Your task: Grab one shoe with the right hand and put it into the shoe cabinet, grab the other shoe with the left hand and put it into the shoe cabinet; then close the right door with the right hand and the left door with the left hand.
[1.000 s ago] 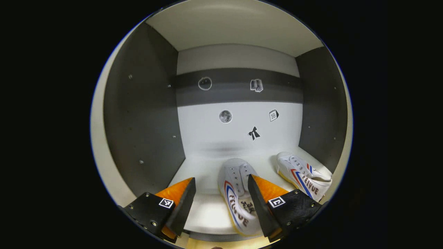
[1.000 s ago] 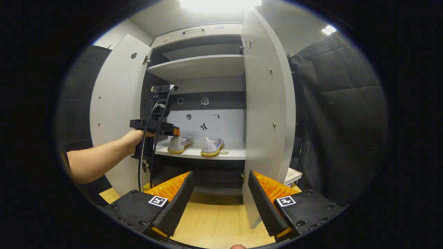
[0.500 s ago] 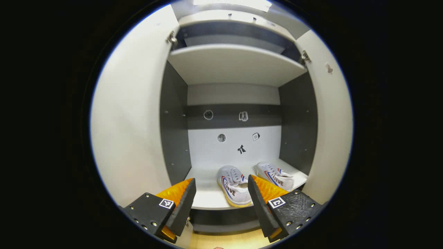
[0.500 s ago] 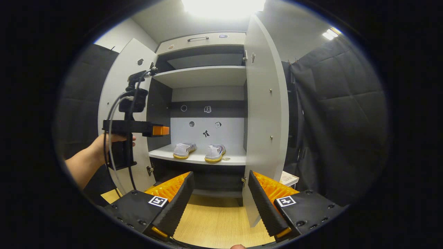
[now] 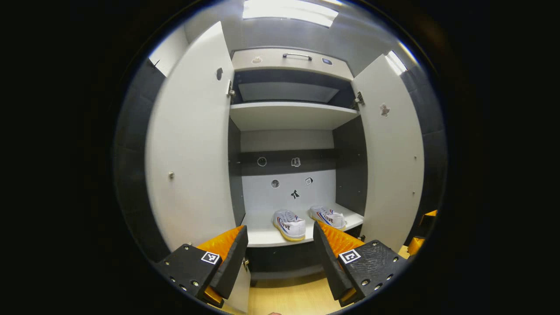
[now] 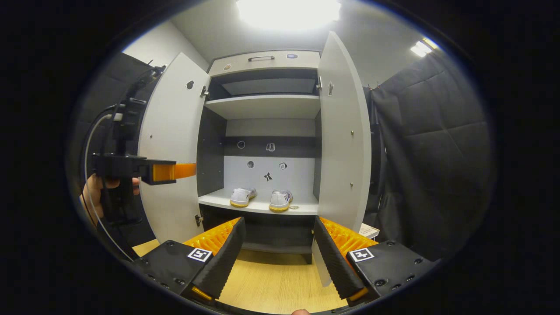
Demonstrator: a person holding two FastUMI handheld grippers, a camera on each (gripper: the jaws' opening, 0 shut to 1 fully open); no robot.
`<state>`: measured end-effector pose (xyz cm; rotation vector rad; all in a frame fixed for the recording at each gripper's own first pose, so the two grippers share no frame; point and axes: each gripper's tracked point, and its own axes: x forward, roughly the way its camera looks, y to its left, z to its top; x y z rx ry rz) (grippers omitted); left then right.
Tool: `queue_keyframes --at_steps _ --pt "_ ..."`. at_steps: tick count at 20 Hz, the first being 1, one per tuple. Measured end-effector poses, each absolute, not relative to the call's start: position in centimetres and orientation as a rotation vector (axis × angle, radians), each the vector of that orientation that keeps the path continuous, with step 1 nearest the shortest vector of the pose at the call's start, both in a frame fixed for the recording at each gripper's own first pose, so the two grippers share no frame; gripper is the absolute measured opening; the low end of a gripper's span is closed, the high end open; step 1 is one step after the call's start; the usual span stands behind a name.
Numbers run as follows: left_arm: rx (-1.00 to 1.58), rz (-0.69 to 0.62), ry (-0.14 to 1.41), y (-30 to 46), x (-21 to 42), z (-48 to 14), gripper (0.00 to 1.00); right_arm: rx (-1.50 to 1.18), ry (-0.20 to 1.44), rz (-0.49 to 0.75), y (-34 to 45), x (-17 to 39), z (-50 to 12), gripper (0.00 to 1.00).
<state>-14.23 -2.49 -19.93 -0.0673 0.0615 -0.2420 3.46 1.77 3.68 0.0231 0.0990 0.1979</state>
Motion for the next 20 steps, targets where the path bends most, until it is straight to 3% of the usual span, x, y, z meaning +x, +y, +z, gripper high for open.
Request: queue_keyframes --at_steps 12,20 --pt "-0.07 -0.176 0.097 4.5 -21.8 -23.0 0.8 -0.011 0.075 0.167 2.0 2.3 4.2 0.98" --pt "-0.075 -0.151 0.118 6.5 -23.6 -24.0 0.8 -0.049 0.099 -0.008 -5.0 3.9 4.1 0.98"
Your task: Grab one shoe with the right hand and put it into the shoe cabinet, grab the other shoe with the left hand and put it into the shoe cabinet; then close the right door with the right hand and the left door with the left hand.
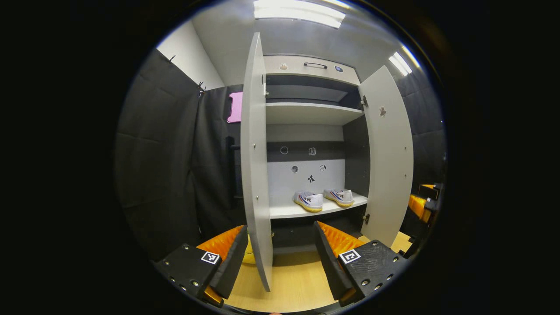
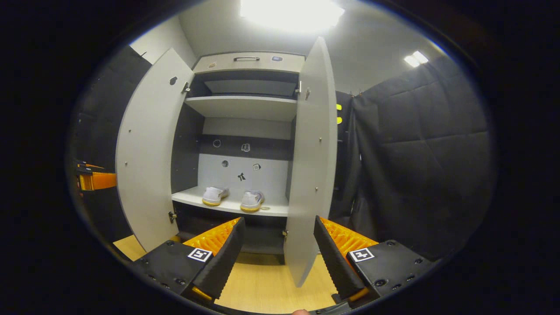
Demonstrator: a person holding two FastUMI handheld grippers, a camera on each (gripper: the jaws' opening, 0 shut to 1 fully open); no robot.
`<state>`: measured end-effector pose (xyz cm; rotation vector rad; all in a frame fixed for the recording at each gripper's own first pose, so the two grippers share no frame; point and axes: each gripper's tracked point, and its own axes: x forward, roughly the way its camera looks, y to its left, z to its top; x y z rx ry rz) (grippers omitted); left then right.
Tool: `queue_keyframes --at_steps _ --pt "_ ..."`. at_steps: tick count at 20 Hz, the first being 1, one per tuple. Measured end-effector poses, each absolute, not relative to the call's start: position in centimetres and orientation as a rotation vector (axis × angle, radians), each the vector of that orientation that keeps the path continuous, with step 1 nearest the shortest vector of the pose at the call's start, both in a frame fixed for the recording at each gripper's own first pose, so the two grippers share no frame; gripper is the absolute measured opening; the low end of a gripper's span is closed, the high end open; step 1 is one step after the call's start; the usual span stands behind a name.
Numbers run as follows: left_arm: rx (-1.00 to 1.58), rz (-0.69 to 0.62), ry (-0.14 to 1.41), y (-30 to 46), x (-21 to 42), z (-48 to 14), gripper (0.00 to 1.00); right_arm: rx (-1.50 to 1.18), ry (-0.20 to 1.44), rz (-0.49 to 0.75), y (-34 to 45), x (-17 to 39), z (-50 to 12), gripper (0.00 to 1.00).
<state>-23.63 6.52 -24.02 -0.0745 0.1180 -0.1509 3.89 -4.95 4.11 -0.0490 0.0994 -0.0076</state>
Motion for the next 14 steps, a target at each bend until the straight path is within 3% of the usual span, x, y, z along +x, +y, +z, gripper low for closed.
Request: queue_keyframes --at_steps 14 --pt "-0.113 -0.076 0.143 8.5 -23.2 -25.3 0.8 -0.12 0.038 -0.343 -18.1 9.4 8.8 0.98"
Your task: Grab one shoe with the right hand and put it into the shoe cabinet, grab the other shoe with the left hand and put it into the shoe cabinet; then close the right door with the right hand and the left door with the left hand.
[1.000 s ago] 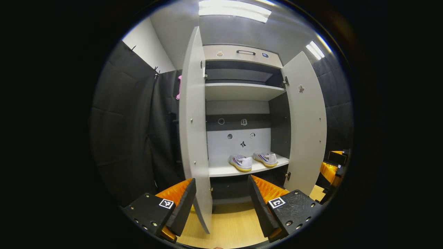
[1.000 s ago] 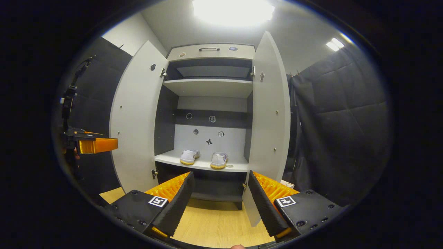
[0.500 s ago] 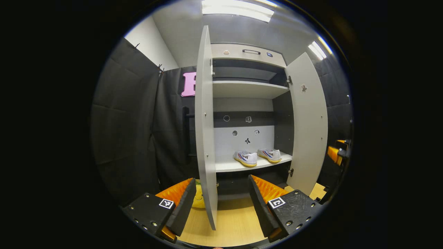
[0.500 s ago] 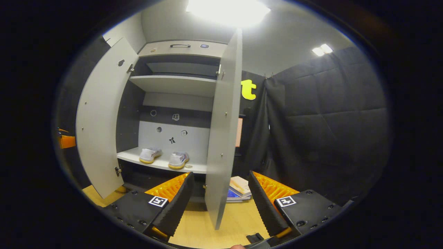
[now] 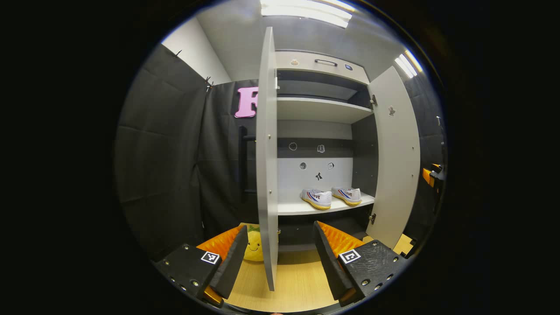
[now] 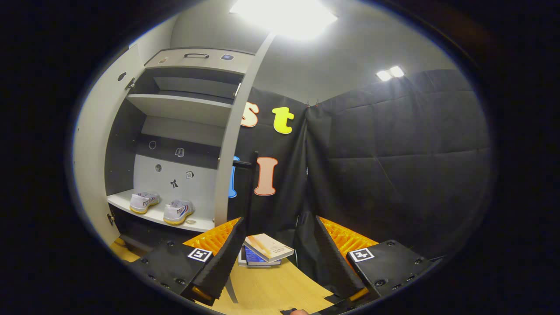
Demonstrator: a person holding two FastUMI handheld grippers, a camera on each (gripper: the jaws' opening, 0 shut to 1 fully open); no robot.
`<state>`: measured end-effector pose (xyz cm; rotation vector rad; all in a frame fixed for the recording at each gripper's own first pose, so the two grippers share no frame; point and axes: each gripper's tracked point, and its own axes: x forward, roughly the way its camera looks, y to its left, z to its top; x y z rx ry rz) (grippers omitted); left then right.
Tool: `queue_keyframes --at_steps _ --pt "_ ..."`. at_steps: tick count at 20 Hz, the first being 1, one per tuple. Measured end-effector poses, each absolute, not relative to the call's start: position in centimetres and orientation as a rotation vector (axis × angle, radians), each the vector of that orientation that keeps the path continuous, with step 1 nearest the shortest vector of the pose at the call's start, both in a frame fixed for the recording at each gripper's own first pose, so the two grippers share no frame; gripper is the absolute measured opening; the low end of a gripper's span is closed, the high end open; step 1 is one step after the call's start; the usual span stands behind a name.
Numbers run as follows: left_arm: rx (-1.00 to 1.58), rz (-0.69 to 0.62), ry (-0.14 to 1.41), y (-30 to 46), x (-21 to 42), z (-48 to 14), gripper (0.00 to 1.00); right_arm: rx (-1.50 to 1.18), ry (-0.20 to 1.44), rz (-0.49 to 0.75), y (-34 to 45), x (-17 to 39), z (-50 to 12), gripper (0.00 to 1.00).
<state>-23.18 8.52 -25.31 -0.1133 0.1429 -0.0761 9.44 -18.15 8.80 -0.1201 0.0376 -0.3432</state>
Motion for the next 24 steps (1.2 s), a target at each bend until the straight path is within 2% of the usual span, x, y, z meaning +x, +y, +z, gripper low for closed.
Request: queue_keyframes --at_steps 6,9,12,14,16,21,22,24 --pt "-0.121 -0.01 0.147 10.7 -23.4 -25.7 0.8 -0.087 0.06 -0.443 -20.4 12.1 8.4 0.96" --pt "-0.118 0.017 0.153 11.8 -23.6 -26.0 0.8 -0.095 0.073 -0.434 -19.9 13.1 7.9 0.98" --pt "-0.127 0.036 0.158 12.7 -23.9 -26.2 0.8 -0.123 0.061 -0.432 -19.6 13.2 8.2 0.91" --pt "-0.135 0.044 0.159 13.1 -23.8 -26.3 0.8 -0.102 0.061 -0.418 -19.1 13.2 8.2 0.95" --pt "-0.134 0.053 0.157 13.5 -23.8 -26.4 0.8 -0.084 0.063 -0.421 -19.0 13.3 8.1 0.91" --pt "-0.128 0.054 0.15 13.7 -23.6 -26.3 0.8 -0.073 0.05 -0.377 -17.3 13.0 8.2 0.91" --pt "-0.126 0.053 0.15 13.7 -23.6 -26.4 0.8 -0.073 0.047 -0.366 -16.8 12.9 8.2 0.94" --pt "-0.128 0.053 0.153 13.9 -23.7 -26.5 0.8 -0.071 0.045 -0.34 -15.7 12.6 8.2 0.91"
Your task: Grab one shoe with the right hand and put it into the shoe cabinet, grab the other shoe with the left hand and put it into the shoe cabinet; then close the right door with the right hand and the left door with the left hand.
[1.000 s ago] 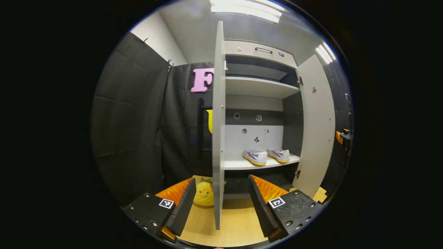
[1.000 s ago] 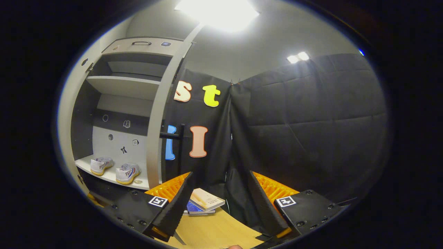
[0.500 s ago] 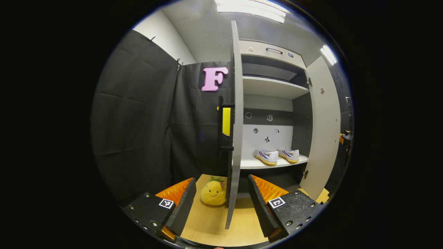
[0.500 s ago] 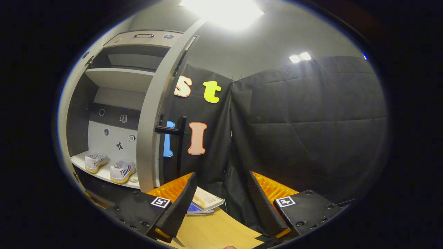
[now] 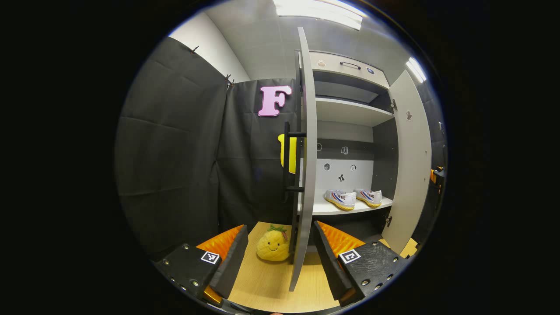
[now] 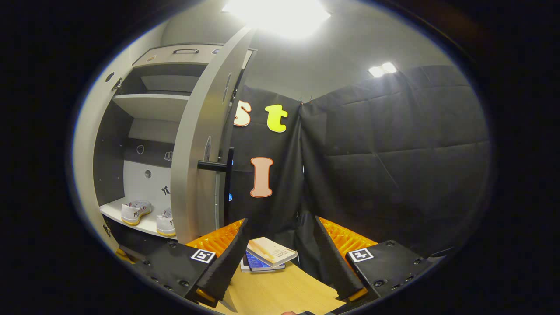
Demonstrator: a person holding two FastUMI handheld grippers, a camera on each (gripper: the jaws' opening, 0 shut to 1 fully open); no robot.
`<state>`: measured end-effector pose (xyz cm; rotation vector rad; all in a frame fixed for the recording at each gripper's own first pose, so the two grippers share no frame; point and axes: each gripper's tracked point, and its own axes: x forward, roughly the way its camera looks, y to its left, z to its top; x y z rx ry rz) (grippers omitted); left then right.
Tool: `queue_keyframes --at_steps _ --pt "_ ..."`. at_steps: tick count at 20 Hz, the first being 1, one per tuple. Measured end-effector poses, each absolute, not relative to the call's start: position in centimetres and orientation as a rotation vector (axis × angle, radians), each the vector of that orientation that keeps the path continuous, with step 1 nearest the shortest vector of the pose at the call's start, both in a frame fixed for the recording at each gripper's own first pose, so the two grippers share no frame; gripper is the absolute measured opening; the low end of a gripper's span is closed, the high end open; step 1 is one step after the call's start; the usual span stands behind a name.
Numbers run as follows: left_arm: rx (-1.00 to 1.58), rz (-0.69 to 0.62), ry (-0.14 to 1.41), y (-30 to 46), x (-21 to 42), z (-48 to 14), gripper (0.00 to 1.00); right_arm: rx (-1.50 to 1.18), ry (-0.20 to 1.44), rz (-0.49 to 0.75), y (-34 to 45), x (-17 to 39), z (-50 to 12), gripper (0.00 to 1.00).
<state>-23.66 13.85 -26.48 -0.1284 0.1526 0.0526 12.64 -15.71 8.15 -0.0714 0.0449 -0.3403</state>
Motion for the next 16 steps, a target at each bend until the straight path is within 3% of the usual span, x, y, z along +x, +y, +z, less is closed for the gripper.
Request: queue_keyframes --at_steps 9,16 --pt "-0.137 0.05 0.157 14.3 -23.5 -26.8 0.8 -0.054 0.043 -0.267 -12.0 12.5 8.5 0.91" --pt "-0.143 0.075 0.157 15.3 -23.0 -27.3 0.8 -0.026 0.031 -0.105 -5.2 14.6 8.5 0.92"
